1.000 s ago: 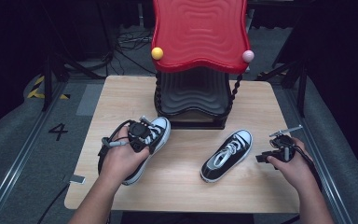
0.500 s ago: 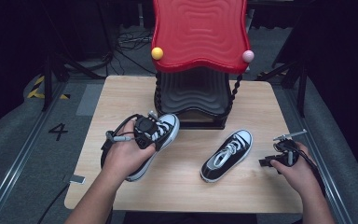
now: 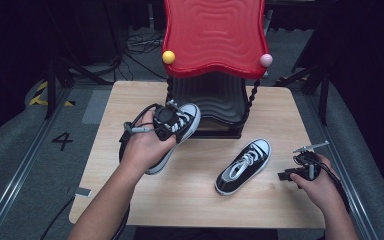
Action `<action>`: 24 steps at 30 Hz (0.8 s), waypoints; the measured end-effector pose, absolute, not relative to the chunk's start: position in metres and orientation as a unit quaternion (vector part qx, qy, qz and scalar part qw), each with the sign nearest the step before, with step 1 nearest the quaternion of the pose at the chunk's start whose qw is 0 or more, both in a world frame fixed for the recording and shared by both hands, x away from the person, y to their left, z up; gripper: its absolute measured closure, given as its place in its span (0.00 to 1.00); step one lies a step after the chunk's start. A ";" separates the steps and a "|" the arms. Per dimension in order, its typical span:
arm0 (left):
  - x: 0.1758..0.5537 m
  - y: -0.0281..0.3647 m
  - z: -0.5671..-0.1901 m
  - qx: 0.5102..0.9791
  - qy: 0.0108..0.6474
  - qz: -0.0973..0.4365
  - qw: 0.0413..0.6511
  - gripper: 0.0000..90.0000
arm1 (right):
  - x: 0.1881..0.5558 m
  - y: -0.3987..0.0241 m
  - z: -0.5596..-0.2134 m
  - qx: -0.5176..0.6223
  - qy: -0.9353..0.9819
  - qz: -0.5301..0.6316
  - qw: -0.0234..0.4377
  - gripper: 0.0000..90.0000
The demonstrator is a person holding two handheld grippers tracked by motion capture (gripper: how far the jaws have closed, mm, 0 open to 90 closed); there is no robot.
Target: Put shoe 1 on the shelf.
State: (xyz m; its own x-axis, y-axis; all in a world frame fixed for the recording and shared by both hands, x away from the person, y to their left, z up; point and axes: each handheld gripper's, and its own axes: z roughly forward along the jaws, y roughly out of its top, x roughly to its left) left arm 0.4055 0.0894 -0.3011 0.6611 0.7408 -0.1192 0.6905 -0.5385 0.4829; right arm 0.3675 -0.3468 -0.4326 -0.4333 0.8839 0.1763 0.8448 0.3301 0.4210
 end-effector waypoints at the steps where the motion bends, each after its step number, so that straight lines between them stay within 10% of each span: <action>1: 0.409 0.088 -0.300 0.876 0.408 0.053 0.253 0.97 | 0.368 -0.347 -0.433 0.531 0.814 0.231 0.042 0.66; 24: 0.459 0.043 -0.286 0.863 0.414 0.109 0.269 0.97 | 0.355 -0.353 -0.436 0.540 0.805 0.243 0.039 0.65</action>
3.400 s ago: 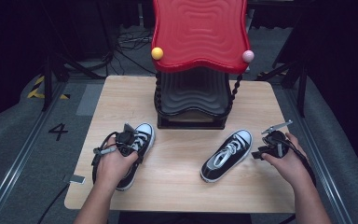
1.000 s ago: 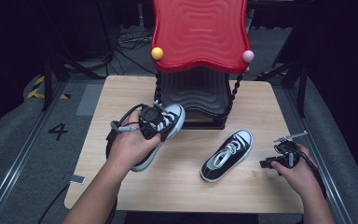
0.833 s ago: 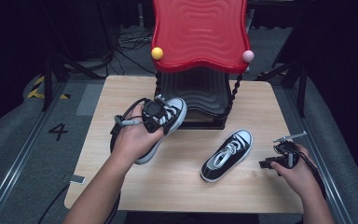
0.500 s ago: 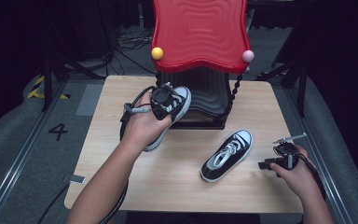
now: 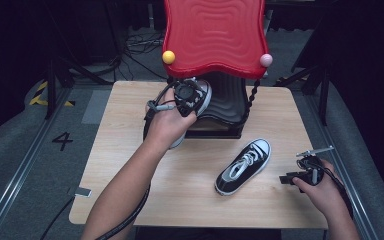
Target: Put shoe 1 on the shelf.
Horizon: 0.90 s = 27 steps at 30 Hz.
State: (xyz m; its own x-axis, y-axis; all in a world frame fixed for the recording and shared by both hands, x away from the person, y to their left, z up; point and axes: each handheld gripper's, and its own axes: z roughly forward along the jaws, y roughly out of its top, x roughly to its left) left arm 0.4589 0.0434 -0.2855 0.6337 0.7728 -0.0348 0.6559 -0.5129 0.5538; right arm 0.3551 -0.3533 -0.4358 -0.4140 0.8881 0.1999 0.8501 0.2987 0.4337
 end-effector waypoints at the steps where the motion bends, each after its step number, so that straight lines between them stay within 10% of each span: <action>1: 0.460 0.042 -0.287 0.862 0.415 0.109 0.269 0.97 | 0.355 -0.354 -0.436 0.541 0.805 0.243 0.039 0.65; 27: 0.490 0.021 -0.308 0.834 0.448 0.148 0.286 0.96 | 0.357 -0.352 -0.440 0.538 0.804 0.250 0.035 0.63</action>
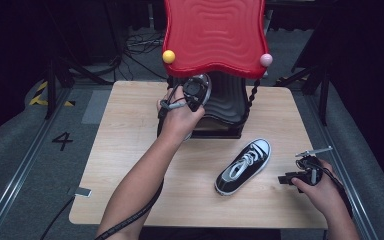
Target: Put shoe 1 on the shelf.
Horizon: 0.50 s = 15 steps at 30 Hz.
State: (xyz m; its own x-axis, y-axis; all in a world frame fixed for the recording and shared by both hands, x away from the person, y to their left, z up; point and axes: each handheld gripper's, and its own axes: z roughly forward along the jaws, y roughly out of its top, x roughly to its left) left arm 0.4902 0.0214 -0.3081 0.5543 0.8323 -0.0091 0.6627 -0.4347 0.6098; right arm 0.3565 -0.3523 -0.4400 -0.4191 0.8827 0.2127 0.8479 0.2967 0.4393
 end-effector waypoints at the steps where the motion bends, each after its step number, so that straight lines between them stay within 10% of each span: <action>1: 0.491 0.020 -0.308 0.833 0.449 0.147 0.289 0.96 | 0.357 -0.352 -0.440 0.538 0.805 0.249 0.034 0.63; 15: 0.504 0.008 -0.316 0.834 0.449 0.148 0.284 0.95 | 0.356 -0.352 -0.442 0.537 0.804 0.253 0.032 0.62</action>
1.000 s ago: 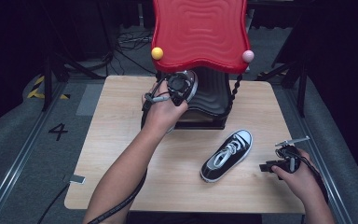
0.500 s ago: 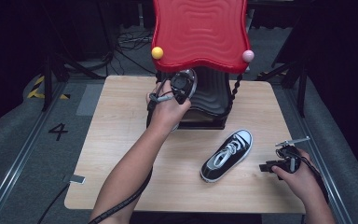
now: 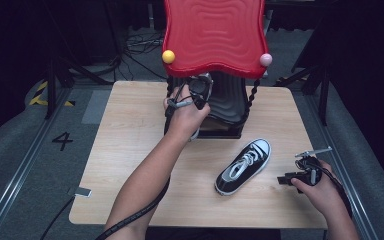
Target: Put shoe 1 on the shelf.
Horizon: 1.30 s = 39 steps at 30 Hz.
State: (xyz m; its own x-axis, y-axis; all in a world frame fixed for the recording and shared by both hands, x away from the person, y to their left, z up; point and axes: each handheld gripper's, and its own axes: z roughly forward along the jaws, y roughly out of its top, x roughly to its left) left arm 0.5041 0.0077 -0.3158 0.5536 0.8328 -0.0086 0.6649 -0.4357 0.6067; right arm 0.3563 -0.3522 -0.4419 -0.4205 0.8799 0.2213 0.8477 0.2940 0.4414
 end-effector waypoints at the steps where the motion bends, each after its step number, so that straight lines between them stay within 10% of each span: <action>1: 0.506 0.008 -0.320 0.836 0.451 0.138 0.280 0.95 | 0.356 -0.353 -0.442 0.538 0.803 0.254 0.031 0.62; 16: 0.492 0.008 -0.315 0.856 0.425 0.109 0.272 0.60 | 0.358 -0.354 -0.440 0.538 0.802 0.257 0.035 0.60; 39: 0.460 0.031 -0.292 0.863 0.422 0.083 0.265 0.52 | 0.361 -0.348 -0.440 0.529 0.808 0.258 0.035 0.60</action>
